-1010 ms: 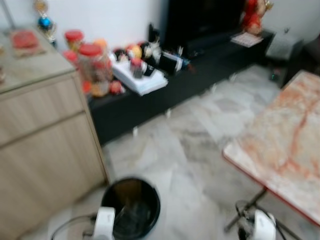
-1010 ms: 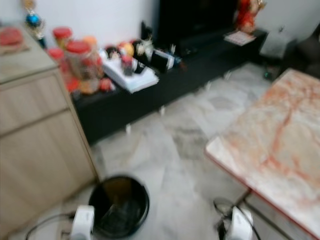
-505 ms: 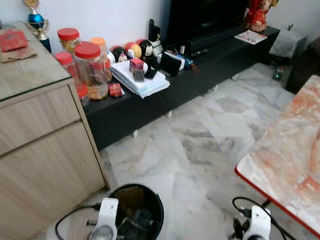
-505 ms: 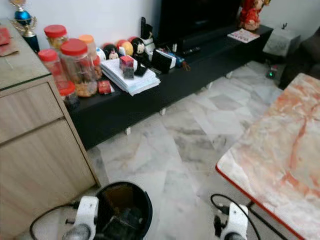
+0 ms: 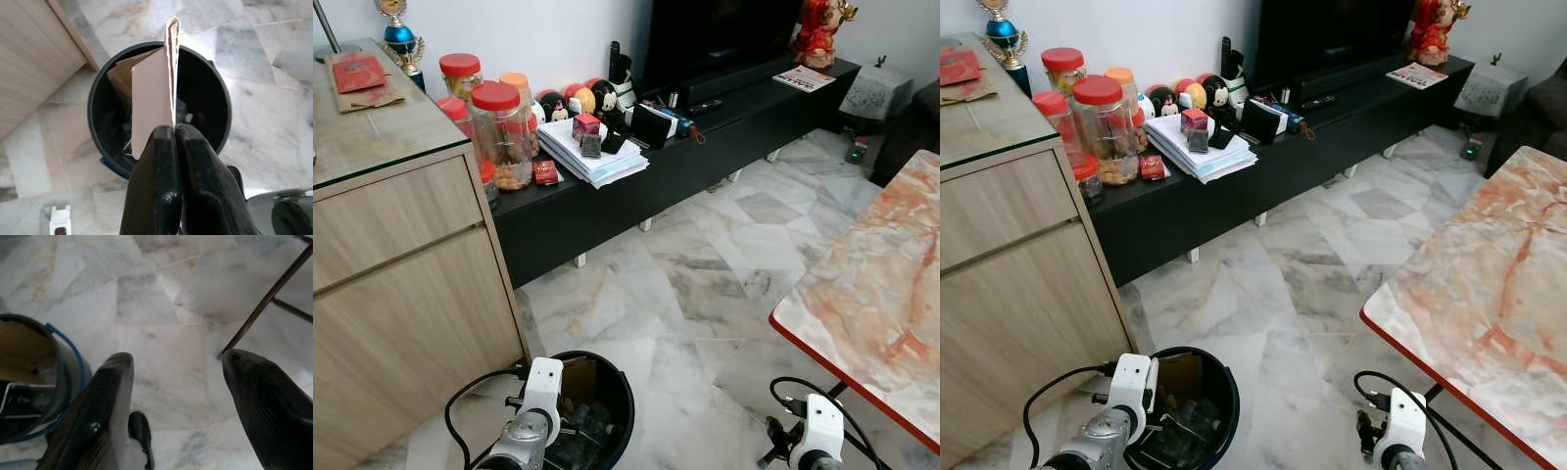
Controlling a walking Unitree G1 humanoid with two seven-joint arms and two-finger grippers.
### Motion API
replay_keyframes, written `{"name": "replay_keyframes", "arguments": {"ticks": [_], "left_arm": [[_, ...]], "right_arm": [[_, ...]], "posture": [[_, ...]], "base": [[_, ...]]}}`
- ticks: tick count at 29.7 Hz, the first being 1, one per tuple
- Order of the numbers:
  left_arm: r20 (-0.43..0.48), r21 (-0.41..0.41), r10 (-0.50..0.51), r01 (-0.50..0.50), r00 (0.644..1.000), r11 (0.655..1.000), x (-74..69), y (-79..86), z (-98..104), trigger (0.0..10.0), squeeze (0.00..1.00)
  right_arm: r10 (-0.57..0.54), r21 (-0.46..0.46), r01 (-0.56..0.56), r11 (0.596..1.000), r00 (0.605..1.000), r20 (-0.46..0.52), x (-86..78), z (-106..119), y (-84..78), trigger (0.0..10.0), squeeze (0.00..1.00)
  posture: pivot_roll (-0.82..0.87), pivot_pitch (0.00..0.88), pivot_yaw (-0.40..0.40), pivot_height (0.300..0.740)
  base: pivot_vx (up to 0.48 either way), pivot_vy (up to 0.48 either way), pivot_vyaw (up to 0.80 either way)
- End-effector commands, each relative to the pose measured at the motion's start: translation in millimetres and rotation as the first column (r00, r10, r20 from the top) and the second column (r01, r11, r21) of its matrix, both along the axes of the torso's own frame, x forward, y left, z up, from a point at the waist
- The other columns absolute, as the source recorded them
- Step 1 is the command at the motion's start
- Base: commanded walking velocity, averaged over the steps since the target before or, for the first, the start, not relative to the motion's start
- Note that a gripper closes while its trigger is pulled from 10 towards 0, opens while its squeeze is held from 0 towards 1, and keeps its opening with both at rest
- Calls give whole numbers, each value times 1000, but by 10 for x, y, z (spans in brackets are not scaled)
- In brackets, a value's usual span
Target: Picking trash to rubbish bin
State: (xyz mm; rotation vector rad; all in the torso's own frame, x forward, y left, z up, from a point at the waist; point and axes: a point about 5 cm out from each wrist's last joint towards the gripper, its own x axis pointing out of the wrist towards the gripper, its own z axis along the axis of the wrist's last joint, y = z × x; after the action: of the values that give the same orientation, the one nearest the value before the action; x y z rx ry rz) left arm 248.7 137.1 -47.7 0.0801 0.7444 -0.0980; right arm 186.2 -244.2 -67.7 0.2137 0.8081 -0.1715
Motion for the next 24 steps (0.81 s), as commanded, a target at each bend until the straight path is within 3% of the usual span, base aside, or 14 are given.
{"name": "replay_keyframes", "arguments": {"ticks": [1, 3, 4, 5, 6, 7, 24], "left_arm": [[6, -10, -30, 30, 1000, 999, 35, -58, 25, 10000, 0], [8, -19, -37, 37, 999, 999, 43, -74, 31, 10000, 0], [11, -19, -49, 49, 999, 999, 49, -85, 36, 10000, 82], [18, -19, -71, 72, 997, 997, 64, -110, 50, 10000, 765], [18, -19, -71, 72, 997, 997, 64, -110, 50, 10000, 765], [25, -20, -82, 83, 996, 996, 75, -127, 60, 10000, 1000], [41, -12, -114, 115, 993, 993, 131, -159, 104, 10000, 1000]], "right_arm": [[3, 5, -3, 1000, 1000, 5, 24, 18, -17, 10000, 0], [3, 3, -3, 1000, 1000, -4, -5, 3, -19, 10000, 0], [4, 5, -4, 1000, 1000, -9, -21, -6, -15, 10000, 0], [6, 7, -5, 1000, 1000, -20, -53, -24, -9, 10000, 0], [6, 7, -5, 1000, 1000, -20, -53, -24, -9, 10000, 0], [5, 8, -4, 1000, 1000, -26, -71, -33, -10, 10000, 0], [-2, 16, 3, 1000, 998, -55, -173, -76, -30, 10000, 0]], "posture": [[-149, 74, -115, 740], [-147, 77, -119, 740], [-147, 78, -121, 740], [-147, 78, -121, 740], [-147, 78, -121, 740], [-150, 79, -122, 740], [-156, 81, -126, 740]], "base": [[0, 0, 0], [0, 0, 0], [0, 0, 0], [0, 0, 0], [0, 0, 0], [0, 0, 0], [0, 0, 0]]}}
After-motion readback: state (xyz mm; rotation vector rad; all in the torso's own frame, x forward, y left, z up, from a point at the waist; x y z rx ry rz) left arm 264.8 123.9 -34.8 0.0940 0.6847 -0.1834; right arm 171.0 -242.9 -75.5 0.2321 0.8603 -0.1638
